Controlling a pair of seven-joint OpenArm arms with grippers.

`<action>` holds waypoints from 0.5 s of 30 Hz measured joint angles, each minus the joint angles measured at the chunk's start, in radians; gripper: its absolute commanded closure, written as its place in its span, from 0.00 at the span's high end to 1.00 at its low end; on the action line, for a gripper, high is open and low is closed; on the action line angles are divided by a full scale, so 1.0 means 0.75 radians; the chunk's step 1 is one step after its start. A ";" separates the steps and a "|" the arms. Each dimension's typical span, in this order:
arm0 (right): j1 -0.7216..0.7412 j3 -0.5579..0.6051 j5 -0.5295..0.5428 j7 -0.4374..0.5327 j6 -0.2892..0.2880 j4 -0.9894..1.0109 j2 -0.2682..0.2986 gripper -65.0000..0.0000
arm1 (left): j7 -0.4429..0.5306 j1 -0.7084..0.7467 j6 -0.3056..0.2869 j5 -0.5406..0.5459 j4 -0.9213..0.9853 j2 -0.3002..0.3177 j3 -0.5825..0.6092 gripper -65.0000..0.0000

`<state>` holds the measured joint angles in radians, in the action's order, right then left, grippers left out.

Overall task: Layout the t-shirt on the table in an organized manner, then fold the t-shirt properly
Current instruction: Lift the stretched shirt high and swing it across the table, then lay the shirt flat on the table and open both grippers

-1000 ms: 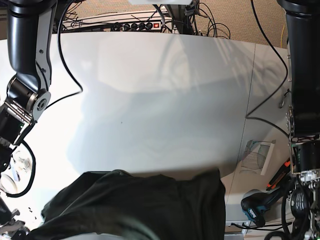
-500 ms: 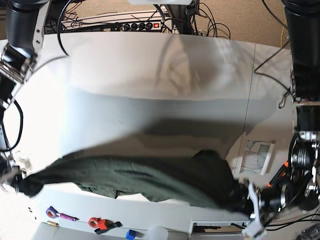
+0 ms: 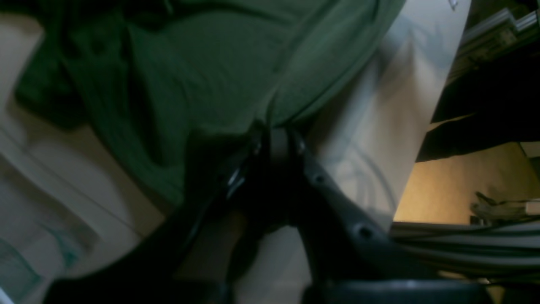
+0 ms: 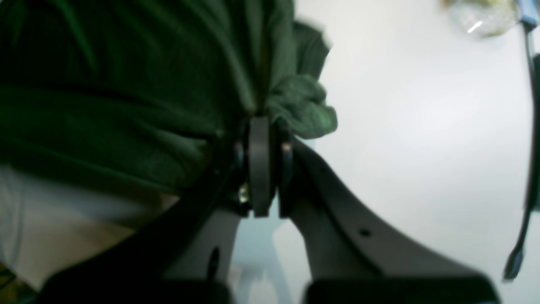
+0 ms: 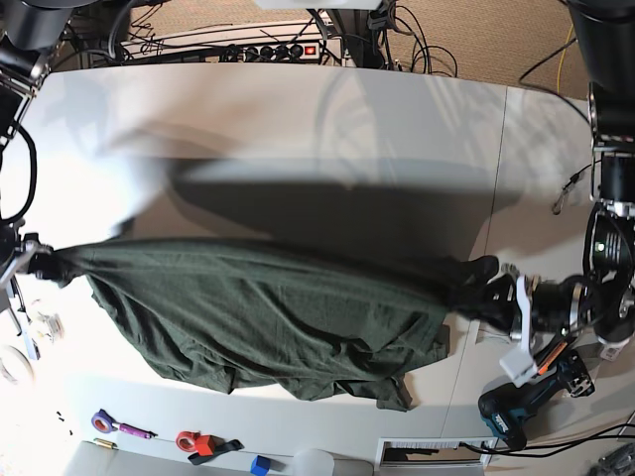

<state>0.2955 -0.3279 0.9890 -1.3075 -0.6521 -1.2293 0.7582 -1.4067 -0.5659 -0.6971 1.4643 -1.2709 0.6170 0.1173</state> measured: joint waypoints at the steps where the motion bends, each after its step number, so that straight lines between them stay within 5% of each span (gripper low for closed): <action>1: -0.023 0.000 0.023 -0.019 -0.015 0.000 0.003 0.00 | -0.002 0.030 -0.001 -0.002 -0.001 0.011 0.001 0.00; 15: -0.354 0.001 0.106 -0.087 -0.039 -0.001 0.004 0.00 | 0.001 0.402 0.000 -0.010 0.002 0.020 0.000 0.00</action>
<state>0.0303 -0.3275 1.0683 -1.3727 -0.6811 -1.2297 0.7612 -1.4063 -0.2646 -0.6971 1.4570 -1.2697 0.6323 0.1173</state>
